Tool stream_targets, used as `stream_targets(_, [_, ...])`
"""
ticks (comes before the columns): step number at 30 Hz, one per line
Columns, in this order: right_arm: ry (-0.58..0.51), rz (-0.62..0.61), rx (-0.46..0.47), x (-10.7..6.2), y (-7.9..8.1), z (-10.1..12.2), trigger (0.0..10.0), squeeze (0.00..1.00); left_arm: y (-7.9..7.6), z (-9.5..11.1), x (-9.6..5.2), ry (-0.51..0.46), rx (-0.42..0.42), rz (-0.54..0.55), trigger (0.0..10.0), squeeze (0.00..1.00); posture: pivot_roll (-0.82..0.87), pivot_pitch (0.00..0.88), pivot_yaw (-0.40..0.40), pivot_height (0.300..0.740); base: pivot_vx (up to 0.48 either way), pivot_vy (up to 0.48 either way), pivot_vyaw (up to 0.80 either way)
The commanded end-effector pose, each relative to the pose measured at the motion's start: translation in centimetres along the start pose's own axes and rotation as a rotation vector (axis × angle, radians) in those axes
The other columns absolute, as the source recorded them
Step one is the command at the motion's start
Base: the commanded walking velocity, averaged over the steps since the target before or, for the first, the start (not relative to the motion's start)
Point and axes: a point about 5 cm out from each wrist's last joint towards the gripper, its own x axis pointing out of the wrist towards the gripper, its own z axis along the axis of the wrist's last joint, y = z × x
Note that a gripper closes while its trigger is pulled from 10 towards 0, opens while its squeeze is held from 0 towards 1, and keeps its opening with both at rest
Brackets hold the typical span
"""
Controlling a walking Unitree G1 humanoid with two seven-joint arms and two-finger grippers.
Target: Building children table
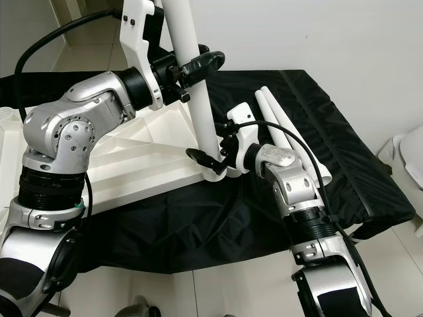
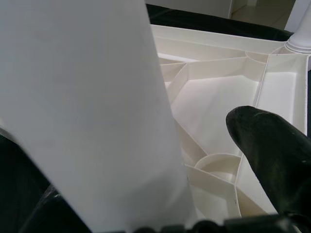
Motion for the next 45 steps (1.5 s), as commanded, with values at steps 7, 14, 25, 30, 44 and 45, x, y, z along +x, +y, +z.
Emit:
stream_targets(7, [0.032, 0.0, 0.01, 0.4, -0.2, -0.1, 6.3, 0.0, -0.9, 0.2, 0.1, -0.005, 0.007, -0.038, 10.0, 0.0, -0.01, 0.018, -0.043, 0.74, 0.0, 0.0, 0.0])
stream_targets(14, [0.032, 0.016, 0.016, 0.7, -0.1, -0.2, 0.0, 0.0, -1.2, 0.2, 0.2, -0.005, 0.002, -0.052, 10.0, 0.0, -0.01, 0.018, -0.04, 0.74, 0.0, 0.0, 0.0])
stream_targets(25, [0.009, 0.02, 0.024, 1.4, 0.4, -0.3, 0.0, 0.0, -1.2, 0.1, 0.0, -0.023, -0.027, -0.051, 10.0, 1.0, -0.01, 0.018, -0.035, 0.74, 0.0, 0.0, 0.0])
stream_targets(30, [0.002, 0.012, 0.032, 1.5, 0.4, -0.2, 0.0, 0.0, -0.8, 0.9, -0.1, -0.085, -0.089, -0.039, 10.0, 1.0, -0.01, 0.019, -0.034, 0.74, 0.0, 0.0, 0.0])
stream_targets(44, [-0.041, -0.152, 0.138, 1.6, -1.4, -0.5, 10.0, 0.0, 1.2, 2.8, -2.0, -0.333, -0.25, 0.094, 10.0, 0.0, 0.0, 0.014, -0.028, 0.74, 0.0, 0.0, 0.0])
stream_targets(45, [-0.048, -0.173, 0.144, 1.5, -1.6, -0.6, 10.0, 0.0, 1.4, 2.7, -2.2, -0.337, -0.244, 0.11, 10.0, 0.0, 0.0, 0.012, -0.03, 0.74, 0.0, 0.0, 0.0])
